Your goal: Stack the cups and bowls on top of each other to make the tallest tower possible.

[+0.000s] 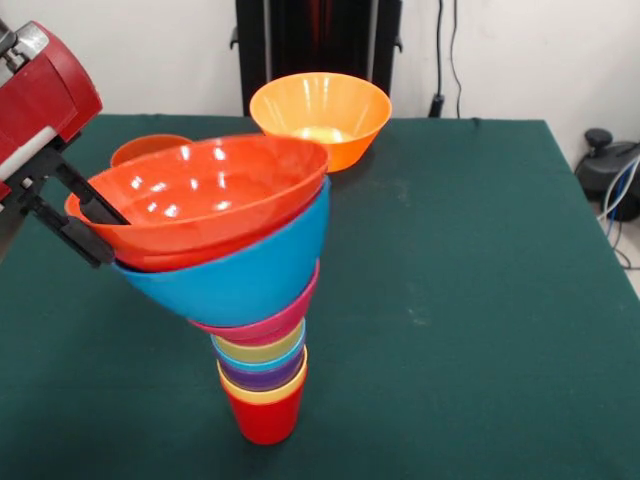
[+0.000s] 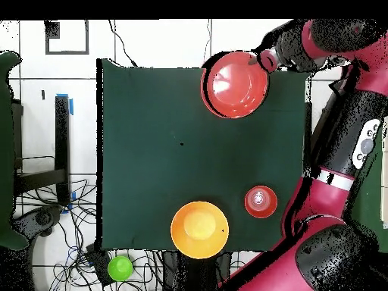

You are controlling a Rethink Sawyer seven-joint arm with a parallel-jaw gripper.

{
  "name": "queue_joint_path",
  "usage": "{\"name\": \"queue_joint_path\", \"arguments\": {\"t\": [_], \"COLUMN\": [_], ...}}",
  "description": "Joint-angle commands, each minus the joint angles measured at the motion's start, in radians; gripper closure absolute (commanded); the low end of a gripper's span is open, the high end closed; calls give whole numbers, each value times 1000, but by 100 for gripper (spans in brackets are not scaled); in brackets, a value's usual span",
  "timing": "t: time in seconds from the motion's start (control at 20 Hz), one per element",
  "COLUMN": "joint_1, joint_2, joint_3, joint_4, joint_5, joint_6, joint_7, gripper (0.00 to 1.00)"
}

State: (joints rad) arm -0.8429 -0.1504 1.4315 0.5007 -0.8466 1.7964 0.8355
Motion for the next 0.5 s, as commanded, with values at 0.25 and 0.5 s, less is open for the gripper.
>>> {"name": "queue_joint_path", "arguments": {"t": [0.25,0.5], "joint_1": [69,69], "joint_2": [-14,-18], "joint_3": [-155,-179], "joint_4": [9,19], "joint_5": [26,49], "joint_6": [-56,-70], "joint_7": [144,144], "gripper": [100,100]}}
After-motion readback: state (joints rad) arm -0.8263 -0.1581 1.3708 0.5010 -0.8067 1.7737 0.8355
